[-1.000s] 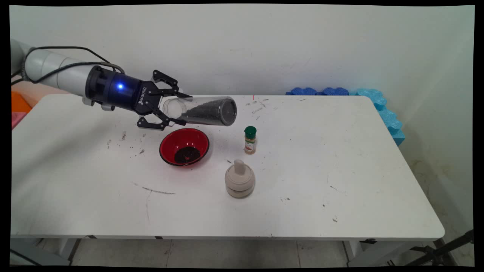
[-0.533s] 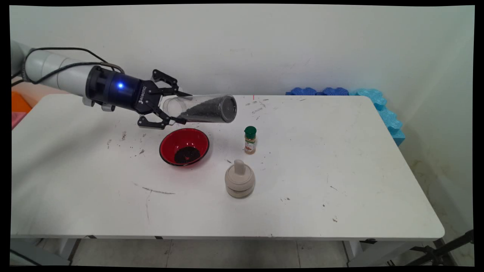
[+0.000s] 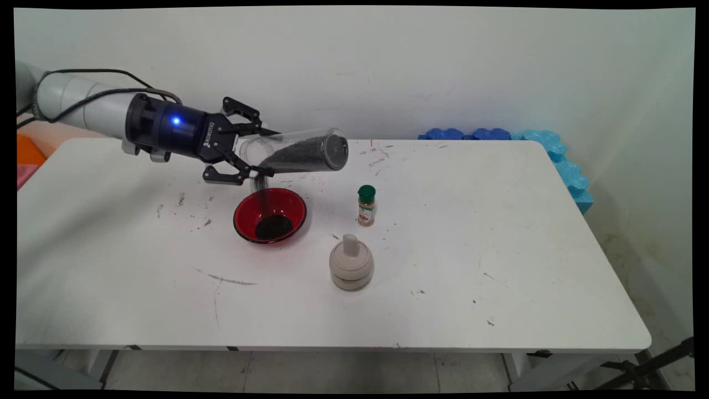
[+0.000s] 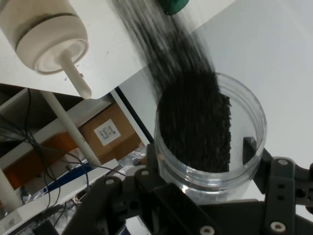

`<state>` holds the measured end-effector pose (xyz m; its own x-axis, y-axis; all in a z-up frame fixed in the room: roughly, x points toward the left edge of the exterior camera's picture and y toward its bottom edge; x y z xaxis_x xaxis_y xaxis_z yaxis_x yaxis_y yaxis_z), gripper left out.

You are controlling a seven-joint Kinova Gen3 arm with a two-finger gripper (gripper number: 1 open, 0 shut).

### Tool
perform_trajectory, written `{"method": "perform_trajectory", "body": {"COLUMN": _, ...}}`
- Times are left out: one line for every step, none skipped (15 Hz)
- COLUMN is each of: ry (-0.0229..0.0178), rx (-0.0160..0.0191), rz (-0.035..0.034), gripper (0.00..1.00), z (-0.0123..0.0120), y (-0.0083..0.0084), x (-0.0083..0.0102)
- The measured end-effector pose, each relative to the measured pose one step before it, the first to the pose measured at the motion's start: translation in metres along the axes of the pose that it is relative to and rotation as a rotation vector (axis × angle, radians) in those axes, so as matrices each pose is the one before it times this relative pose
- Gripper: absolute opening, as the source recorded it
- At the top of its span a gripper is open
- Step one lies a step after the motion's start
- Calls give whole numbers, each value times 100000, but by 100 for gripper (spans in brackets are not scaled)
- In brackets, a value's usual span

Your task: Pour the black seasoning powder in the red bowl

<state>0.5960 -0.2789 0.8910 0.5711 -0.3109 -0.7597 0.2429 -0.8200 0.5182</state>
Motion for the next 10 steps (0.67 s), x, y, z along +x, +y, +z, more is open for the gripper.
{"method": "perform_trajectory", "body": {"ry": -106, "rx": -157, "rz": -69, "gripper": 0, "z": -45, "y": 6, "x": 57}}
{"method": "perform_trajectory", "body": {"ry": -80, "rx": -166, "rz": -52, "gripper": 0, "z": -55, "y": -6, "x": 62}}
{"method": "perform_trajectory", "body": {"ry": -108, "rx": -157, "rz": -64, "gripper": 0, "z": -12, "y": 36, "x": 46}}
{"method": "perform_trajectory", "body": {"ry": -85, "rx": -193, "rz": -63, "gripper": 0, "z": -27, "y": 19, "x": 52}}
{"method": "perform_trajectory", "body": {"ry": -71, "rx": -199, "rz": -48, "gripper": 0, "z": -42, "y": 5, "x": 37}}
{"method": "perform_trajectory", "body": {"ry": -72, "rx": -182, "rz": -29, "gripper": 0, "z": -17, "y": 26, "x": 48}}
{"method": "perform_trajectory", "body": {"ry": -54, "rx": -115, "rz": 35, "gripper": 0, "z": -15, "y": 19, "x": 32}}
{"method": "perform_trajectory", "body": {"ry": -30, "rx": -22, "rz": 46, "gripper": 0, "z": 11, "y": 26, "x": 32}}
{"method": "perform_trajectory", "body": {"ry": 24, "rx": -131, "rz": 8, "gripper": 0, "z": -25, "y": 21, "x": 54}}
{"method": "perform_trajectory", "body": {"ry": 76, "rx": -208, "rz": -32, "gripper": 0, "z": -53, "y": 8, "x": 50}}
